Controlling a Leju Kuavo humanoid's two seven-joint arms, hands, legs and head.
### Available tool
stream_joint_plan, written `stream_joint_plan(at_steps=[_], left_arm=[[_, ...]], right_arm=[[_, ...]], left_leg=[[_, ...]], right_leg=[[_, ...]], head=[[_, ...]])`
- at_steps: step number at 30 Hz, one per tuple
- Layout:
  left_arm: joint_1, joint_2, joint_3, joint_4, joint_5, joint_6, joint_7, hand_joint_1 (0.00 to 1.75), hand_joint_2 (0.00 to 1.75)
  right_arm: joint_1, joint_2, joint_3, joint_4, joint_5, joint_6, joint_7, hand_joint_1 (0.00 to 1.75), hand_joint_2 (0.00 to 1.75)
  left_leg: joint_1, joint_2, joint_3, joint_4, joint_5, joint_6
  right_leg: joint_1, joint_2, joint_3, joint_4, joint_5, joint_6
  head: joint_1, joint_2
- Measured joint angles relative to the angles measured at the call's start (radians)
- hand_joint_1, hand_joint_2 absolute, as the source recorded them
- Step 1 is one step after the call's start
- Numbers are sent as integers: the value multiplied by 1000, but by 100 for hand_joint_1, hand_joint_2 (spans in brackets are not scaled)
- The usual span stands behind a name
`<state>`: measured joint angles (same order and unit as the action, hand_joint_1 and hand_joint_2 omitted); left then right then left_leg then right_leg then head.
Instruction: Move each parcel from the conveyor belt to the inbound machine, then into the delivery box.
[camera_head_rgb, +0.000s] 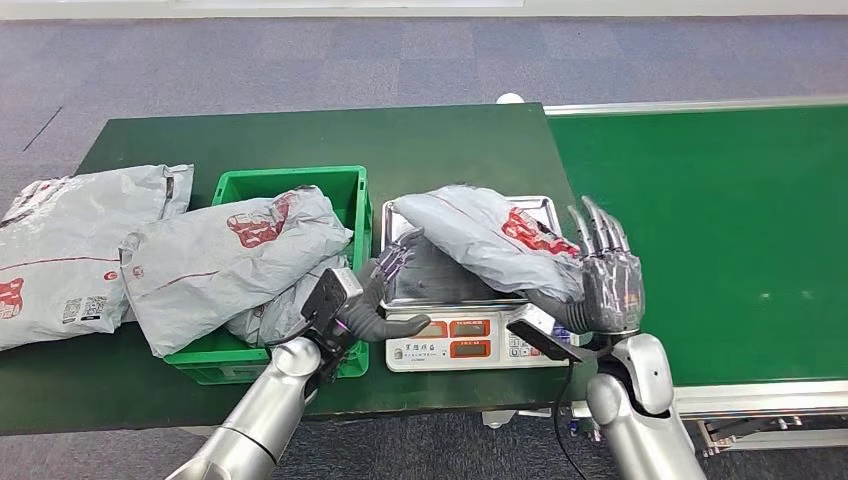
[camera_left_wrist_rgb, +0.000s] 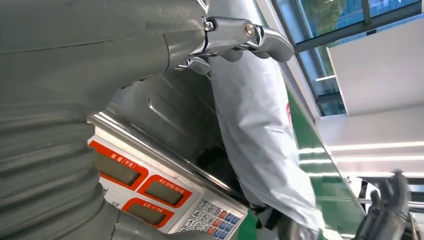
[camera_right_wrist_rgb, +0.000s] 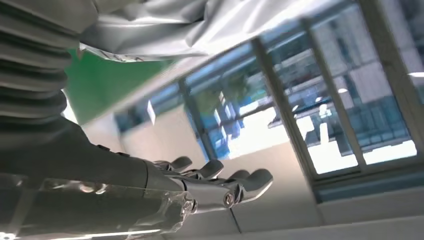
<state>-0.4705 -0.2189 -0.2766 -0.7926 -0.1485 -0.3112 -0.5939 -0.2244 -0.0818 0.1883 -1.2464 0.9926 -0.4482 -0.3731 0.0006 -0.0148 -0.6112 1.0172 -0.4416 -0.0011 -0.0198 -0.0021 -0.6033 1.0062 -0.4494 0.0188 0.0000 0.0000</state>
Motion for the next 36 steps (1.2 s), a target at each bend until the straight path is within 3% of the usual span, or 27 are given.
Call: stream_joint_plan(at_steps=[5,8,14,22,29,36], left_arm=[[6,1,0,-1,11,6,-8,0,175],[10,1,0,-1,11,6,-10,0,175],[12,1,0,-1,11,6,-12,0,175],[19,4,0,-5,11,34,-18,0,175],[39,11,18,-39,22,57,-35,0,175],[103,10,122,-185,166,175,-68,0,175]], right_arm=[[-3,0,-41,-45,-488,262,-98,0,175],[-3,0,-79,-66,-656,397,-119,0,175],[-3,0,-125,-85,-710,445,-127,0,175],[-12,-2,-185,-73,-889,618,-104,0,175],[-32,-3,-217,-47,-906,641,-121,0,175],[-31,-3,-258,-55,-972,654,-146,0,175]], left_leg=[[0,0,0,0,0,0],[0,0,0,0,0,0],[0,0,0,0,0,0],[0,0,0,0,0,0],[0,0,0,0,0,0],[0,0,0,0,0,0]], right_leg=[[0,0,0,0,0,0],[0,0,0,0,0,0],[0,0,0,0,0,0],[0,0,0,0,0,0],[0,0,0,0,0,0],[0,0,0,0,0,0]], head=[[0,0],[0,0],[0,0],[0,0],[0,0],[0,0]])
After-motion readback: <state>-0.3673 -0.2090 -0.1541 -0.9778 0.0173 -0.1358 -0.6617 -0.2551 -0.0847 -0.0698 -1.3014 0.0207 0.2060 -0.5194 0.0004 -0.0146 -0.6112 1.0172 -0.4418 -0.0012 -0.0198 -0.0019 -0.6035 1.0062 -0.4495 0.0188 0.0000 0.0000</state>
